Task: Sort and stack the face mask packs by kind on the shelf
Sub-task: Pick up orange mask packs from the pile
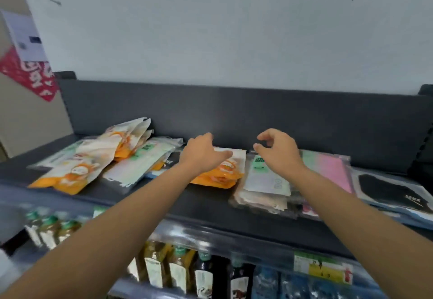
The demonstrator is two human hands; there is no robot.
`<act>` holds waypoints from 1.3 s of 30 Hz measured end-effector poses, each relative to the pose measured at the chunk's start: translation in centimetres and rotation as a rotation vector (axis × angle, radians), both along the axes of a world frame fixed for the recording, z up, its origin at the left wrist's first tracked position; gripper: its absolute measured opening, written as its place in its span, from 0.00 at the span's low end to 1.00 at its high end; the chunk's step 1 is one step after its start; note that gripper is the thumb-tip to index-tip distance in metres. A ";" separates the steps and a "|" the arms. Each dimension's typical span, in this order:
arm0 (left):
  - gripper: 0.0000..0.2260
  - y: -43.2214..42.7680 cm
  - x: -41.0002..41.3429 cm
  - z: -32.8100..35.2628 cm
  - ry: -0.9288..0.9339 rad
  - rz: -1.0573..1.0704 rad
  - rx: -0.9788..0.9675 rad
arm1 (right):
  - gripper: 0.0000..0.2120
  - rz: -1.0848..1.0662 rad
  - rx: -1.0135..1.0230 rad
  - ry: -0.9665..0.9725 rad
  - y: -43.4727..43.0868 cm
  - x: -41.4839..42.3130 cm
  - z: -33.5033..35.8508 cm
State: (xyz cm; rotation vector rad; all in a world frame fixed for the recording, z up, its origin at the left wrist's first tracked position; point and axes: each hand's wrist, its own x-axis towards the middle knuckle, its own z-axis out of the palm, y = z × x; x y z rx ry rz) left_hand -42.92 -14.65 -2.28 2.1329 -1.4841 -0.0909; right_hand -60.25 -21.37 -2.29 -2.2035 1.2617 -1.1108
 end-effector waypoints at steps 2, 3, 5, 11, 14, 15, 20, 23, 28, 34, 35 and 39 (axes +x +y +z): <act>0.29 2.5 3.8 -0.2 0.027 0.042 0.001 | 0.11 0.046 0.039 -0.010 1.6 4.0 -0.1; 0.29 3.6 5.8 -0.3 0.040 0.063 -0.006 | 0.11 0.067 0.061 -0.017 2.5 6.0 -0.2; 0.30 5.9 9.9 -0.3 0.037 0.093 -0.028 | 0.11 0.095 0.111 -0.050 4.3 10.0 -0.7; 0.32 11.8 22.7 -0.4 0.022 0.149 -0.032 | 0.07 0.122 0.252 -0.092 8.5 22.4 -1.0; 0.31 13.6 27.9 -0.6 -0.023 0.189 0.030 | 0.03 0.166 0.400 -0.132 10.7 27.7 -0.7; 0.31 14.1 29.3 -0.7 -0.020 0.201 0.064 | 0.03 0.186 0.444 -0.114 11.4 29.1 -0.8; 0.29 14.2 34.4 -1.9 0.107 0.250 0.193 | 0.09 0.235 0.594 0.180 12.3 35.3 -1.5; 0.29 13.3 35.8 -2.6 0.232 0.239 0.247 | 0.20 0.244 0.697 0.274 12.4 38.6 -2.0; 0.28 12.1 38.0 -1.6 0.482 0.228 0.232 | 0.16 0.158 0.522 0.468 11.8 40.3 -0.3; 0.34 8.9 35.5 4.4 0.276 0.171 0.113 | 0.18 0.050 0.450 0.429 9.4 37.1 4.1; 0.33 8.0 34.3 5.2 0.288 0.123 0.089 | 0.18 0.003 0.412 0.424 9.0 36.0 4.8; 0.29 4.9 29.1 6.6 0.444 -0.063 0.055 | 0.16 -0.156 0.291 0.403 7.4 30.4 6.4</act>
